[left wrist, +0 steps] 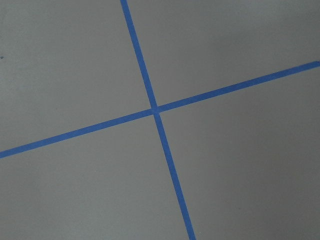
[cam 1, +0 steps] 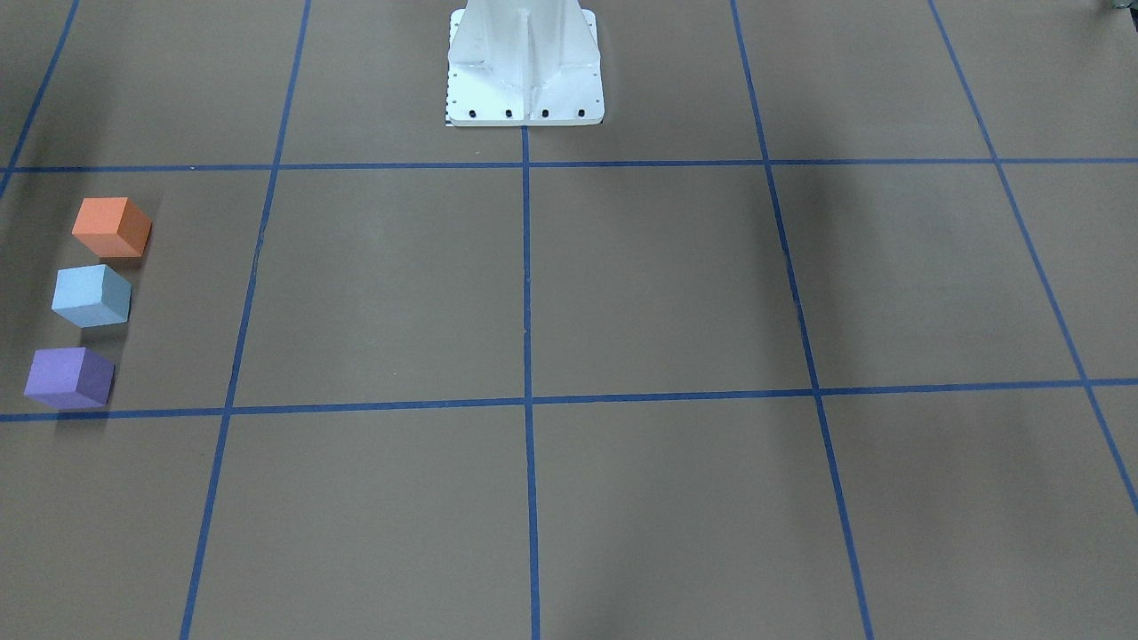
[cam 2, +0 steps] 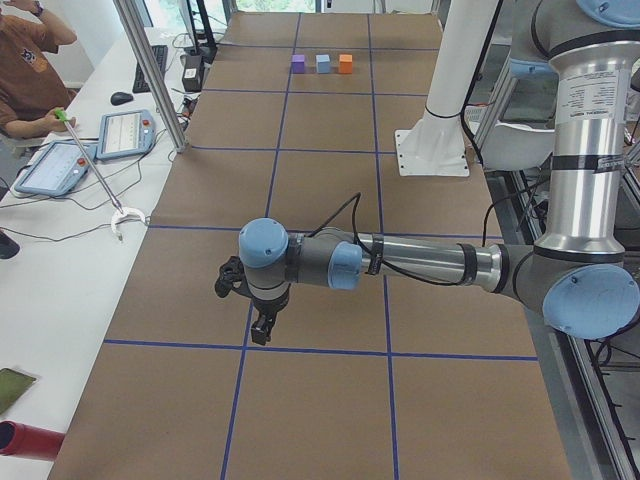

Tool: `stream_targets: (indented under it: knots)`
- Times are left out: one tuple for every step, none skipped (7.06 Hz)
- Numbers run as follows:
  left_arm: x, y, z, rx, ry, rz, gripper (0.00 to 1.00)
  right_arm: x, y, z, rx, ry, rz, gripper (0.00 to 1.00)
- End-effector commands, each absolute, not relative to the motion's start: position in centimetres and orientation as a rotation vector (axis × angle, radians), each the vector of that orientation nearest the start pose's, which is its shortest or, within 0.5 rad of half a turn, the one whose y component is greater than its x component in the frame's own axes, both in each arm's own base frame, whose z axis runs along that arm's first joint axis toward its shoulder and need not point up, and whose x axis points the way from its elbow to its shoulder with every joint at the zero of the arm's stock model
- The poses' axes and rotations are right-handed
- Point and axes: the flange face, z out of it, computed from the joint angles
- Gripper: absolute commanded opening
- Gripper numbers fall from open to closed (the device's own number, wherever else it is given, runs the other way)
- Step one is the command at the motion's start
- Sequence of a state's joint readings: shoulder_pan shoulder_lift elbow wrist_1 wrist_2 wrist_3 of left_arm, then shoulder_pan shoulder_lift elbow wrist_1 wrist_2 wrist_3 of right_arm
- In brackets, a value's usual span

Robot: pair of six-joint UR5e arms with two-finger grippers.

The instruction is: Place blue block between orange and purple blocks

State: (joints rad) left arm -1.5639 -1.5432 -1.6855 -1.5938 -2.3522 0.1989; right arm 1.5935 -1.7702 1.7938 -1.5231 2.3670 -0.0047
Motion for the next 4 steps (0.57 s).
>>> stream_targets:
  knots:
    - [-6.3,-48.5,60.9,0.185,0.766,0.234,1.00,6.6,-41.5,60.7,0.081,-0.810,0.046,1.00]
    - [-6.3,-48.4,60.9,0.185,0.766,0.232,1.00,6.1,-41.8,60.1,0.084,-0.812,0.039,1.00]
    - [-6.3,-48.4,60.9,0.185,0.766,0.232,1.00,5.5,-42.0,59.8,0.080,-0.815,0.032,1.00]
    - [-6.3,-48.4,61.0,0.183,0.766,0.232,1.00,5.4,-42.0,59.8,0.079,-0.818,0.028,1.00]
